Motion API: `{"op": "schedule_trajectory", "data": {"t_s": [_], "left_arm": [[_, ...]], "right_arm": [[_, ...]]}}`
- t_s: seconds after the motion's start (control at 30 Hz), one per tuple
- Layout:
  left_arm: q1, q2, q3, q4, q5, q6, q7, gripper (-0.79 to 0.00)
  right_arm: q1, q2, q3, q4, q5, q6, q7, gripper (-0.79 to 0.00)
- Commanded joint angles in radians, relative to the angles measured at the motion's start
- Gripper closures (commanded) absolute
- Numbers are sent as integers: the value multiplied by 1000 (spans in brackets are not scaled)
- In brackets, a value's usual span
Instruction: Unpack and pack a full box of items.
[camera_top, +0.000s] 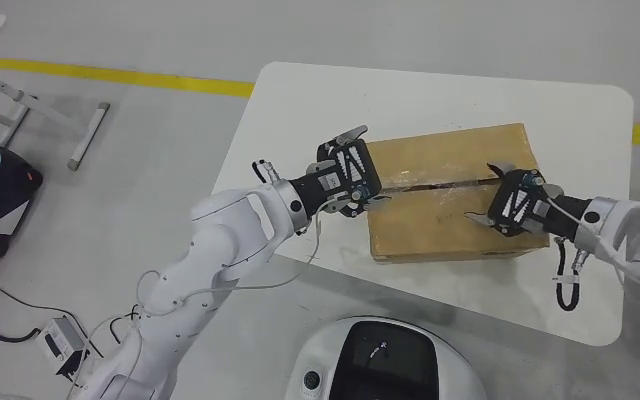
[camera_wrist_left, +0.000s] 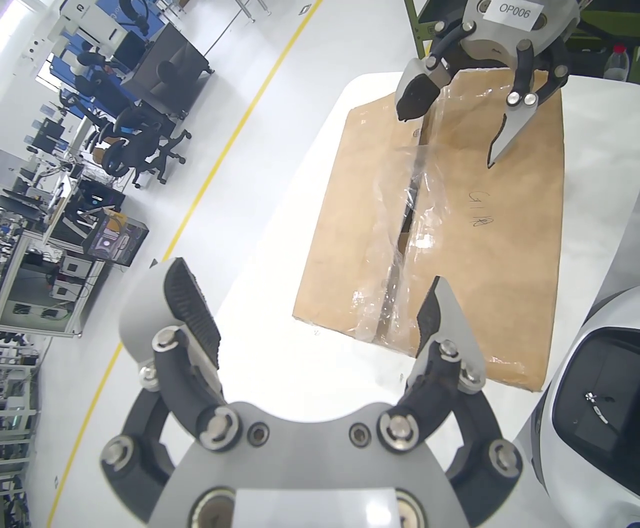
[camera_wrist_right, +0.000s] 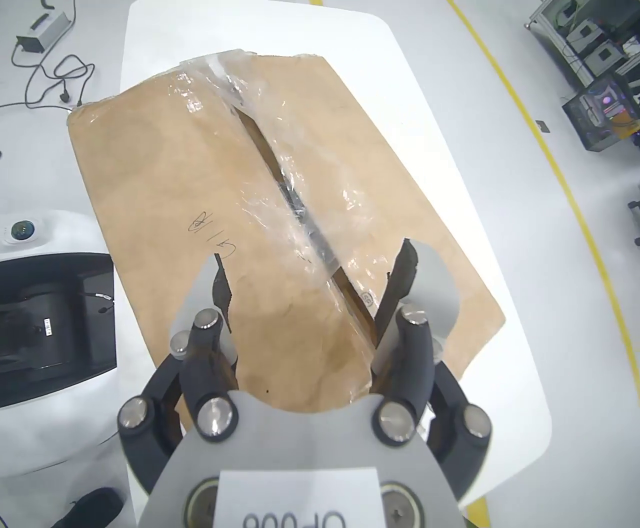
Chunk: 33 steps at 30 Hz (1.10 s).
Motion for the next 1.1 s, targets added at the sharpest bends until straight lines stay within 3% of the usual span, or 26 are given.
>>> {"op": "schedule_trajectory", "data": {"t_s": [0.0,0.2,0.3,0.43,0.9,1.07], "left_arm": [[1,0,-1,0,1,-1,-1,-785],[5,1,-2,-2,1,3,-4,-785],[6,1,-3,-6,-1,5,-4,-785],[6,2,-11,-11,-2,7,-5,-785],[35,6,-47,-27,-5,24,-6,-785],[39,6,-52,-26,-7,27,-4,-785]], "right_arm": [[-6,3,7,-6,-11,-2,-7,-653],[-18,13,41,-2,-39,3,-19,-634],[-20,15,39,-13,-50,-13,-33,-582],[-13,13,4,-31,-70,-39,-47,-542],[59,-14,-126,52,-136,-24,-102,-526],[85,-25,-163,84,-140,-5,-101,-446]]}}
